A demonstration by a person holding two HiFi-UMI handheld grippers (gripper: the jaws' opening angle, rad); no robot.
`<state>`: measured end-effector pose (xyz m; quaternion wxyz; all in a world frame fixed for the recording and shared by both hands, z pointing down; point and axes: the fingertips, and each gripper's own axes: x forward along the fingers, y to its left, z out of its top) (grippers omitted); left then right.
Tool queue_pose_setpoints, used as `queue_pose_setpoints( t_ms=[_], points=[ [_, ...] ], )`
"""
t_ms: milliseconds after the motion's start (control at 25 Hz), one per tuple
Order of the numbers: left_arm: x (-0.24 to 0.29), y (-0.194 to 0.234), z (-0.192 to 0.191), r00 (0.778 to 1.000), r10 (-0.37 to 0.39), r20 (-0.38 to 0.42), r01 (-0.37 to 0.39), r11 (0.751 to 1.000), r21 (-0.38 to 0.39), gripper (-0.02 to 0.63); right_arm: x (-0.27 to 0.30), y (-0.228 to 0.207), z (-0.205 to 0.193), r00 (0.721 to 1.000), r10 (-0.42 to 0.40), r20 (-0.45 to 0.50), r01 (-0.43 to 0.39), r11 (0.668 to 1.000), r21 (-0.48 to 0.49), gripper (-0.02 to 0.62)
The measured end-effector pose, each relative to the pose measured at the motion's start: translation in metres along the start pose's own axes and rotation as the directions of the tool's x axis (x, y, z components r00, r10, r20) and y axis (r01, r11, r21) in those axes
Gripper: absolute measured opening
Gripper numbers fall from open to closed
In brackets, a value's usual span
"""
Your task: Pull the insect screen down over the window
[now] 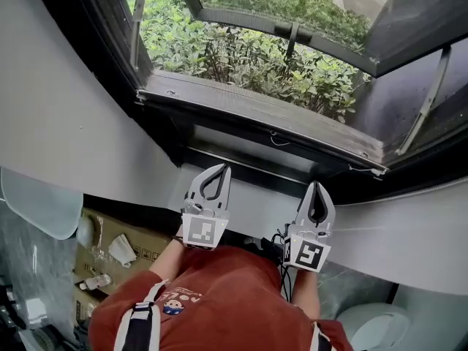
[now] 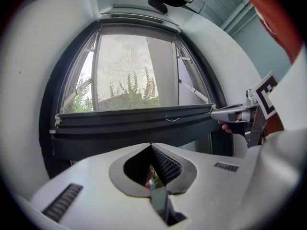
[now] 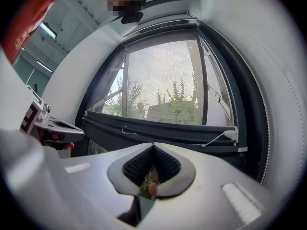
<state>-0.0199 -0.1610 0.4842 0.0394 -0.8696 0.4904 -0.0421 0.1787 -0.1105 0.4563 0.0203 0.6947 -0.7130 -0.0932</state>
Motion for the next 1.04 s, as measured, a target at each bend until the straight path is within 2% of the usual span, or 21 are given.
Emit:
queue_pose_setpoints(
  t_ms=[280, 440, 560, 720, 1040],
  points=[
    [-0.0015, 0.0014, -0.0024, 1.0, -0.001, -0.012, 0.001, 1.0, -0.015, 0.005, 0.0009, 0.0012, 0.0003, 1.0, -0.001, -0.007, 0.001, 1.0, -0.011, 0.011],
    [-0.0014, 0.0051, -0.0001, 1.0, 0.009, 0.0, -0.009, 1.0, 0.013, 0.005, 0.0012, 0.0029, 0.002, 1.0, 0.002, -0.006, -0.002, 1.0, -0.014, 0.011],
    [-0.0022, 0.0043, -0.0014, 1.0, 0.006, -0.003, -0.006, 1.0, -0.003, 0.005, 0.0012, 0.0039, 0.0025, 1.0, 0.005, -0.005, -0.005, 1.0, -0.016, 0.011],
    [-0.0015, 0.006, -0.0029, 1.0, 0.009, 0.006, -0.009, 1.0, 0.012, 0.005, 0.0021, 0.005, 0.0028, 1.0, 0.006, -0.004, -0.006, 1.0, -0.022, 0.011],
    [-0.0021, 0.0046, 0.0003, 1.0, 0.007, 0.003, -0.007, 1.0, -0.005, 0.005, 0.0019, 0.0041, 0.003, 1.0, 0.008, -0.007, -0.008, 0.999, -0.038, 0.011]
  ],
)
